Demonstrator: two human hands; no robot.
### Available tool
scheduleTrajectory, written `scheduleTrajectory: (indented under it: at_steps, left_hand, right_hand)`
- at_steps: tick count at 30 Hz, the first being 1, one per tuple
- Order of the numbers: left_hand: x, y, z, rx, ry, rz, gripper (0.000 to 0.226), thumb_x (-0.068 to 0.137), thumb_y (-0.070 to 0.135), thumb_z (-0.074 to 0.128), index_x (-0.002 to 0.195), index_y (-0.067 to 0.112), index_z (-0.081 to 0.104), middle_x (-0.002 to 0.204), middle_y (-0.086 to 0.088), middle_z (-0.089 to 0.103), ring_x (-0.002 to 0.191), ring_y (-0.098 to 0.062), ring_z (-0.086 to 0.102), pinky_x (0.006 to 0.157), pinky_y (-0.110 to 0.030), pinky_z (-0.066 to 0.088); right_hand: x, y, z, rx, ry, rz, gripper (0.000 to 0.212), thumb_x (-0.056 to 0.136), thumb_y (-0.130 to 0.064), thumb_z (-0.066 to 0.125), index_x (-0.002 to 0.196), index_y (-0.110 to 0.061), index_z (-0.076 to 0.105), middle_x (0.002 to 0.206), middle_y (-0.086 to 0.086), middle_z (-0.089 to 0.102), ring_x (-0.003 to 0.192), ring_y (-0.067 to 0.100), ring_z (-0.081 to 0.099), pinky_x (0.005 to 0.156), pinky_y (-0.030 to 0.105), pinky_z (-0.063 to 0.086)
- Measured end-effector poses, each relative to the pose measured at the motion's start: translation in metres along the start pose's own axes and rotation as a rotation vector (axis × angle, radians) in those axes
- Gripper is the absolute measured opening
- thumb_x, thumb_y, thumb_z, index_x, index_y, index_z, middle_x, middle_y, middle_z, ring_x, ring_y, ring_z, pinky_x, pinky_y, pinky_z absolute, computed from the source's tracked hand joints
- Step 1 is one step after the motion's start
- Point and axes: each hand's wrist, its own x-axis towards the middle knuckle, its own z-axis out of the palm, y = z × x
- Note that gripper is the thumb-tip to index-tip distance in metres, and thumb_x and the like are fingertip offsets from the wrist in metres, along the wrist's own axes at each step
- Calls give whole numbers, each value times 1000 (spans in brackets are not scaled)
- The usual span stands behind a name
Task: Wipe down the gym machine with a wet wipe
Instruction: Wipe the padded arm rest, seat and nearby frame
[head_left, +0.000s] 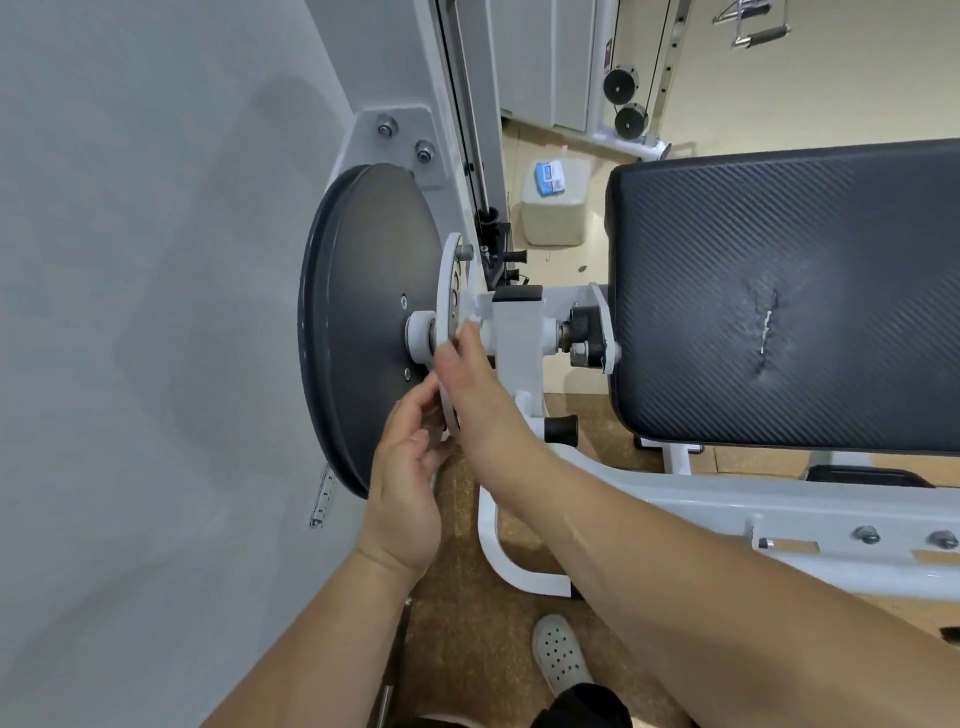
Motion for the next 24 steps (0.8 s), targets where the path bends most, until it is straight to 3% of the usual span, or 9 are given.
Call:
scheduleTrajectory:
  at_steps: [2,4,8,12,15,18,20,22,24]
  left_hand:
    - [1,3,0,-7,-20,13,55,99,22,25,149,15,49,147,-2,58,136,-19,54,110,-53,46]
    - [3,3,1,-10,-31,29,55,99,22,25,146,15,51,143,-1,61,133,-18,56,106,-49,50]
    - [3,2,-2,-7,5,29,54,96,20,26,140,14,56,132,1,67,124,-17,61,103,-43,54]
    - [3,2,-1,3,27,0,56,93,22,27,140,18,56,135,2,65,127,-16,60,106,-45,52]
    - [2,2,1,14,36,11,53,95,21,28,139,18,57,132,5,66,125,-13,60,106,-46,52]
    - [2,1,1,-1,17,28,50,101,16,26,141,13,55,134,0,66,128,-16,60,108,-50,49]
    - [2,1,1,-5,5,27,46,108,8,24,143,12,54,137,-3,66,131,-21,59,110,-50,48]
    - [1,1,2,-18,8,24,45,109,4,26,143,10,54,135,-4,67,130,-22,60,109,-47,49]
    - [0,3,2,-42,13,9,43,109,8,28,142,10,54,133,-5,68,128,-23,62,109,-48,49]
  right_hand:
    - [-23,8,2,19,-56,-33,112,71,-93,39,163,-36,11,169,-19,14,155,1,11,130,43,9]
    - [-23,6,0,29,-57,-97,112,74,-89,39,164,-34,1,171,-19,3,156,-2,2,130,41,8]
    - [24,-27,-6,40,54,-110,95,84,-70,37,166,-31,7,172,-17,6,154,-2,6,129,36,7]
    - [42,-22,-4,13,94,-141,101,81,-77,39,165,-35,2,172,-16,-6,154,-2,-3,126,33,2]
    - [37,-8,-4,-18,75,-75,91,91,-73,40,164,-37,-1,172,-14,-6,154,-1,-4,127,35,1]
    - [11,7,-2,-57,14,-3,92,89,-76,40,163,-40,0,172,-8,12,157,9,12,128,41,13]
    - [-15,21,-1,-83,-44,-61,96,83,-78,38,164,-37,6,167,-13,24,154,2,21,126,36,22]
    - [-39,34,2,-176,-97,-113,100,85,-77,36,165,-29,1,168,-19,14,152,-8,11,123,22,17]
    - [-48,44,5,-224,-91,-123,104,86,-77,35,165,-25,-8,171,-17,-3,153,-9,-4,122,17,8]
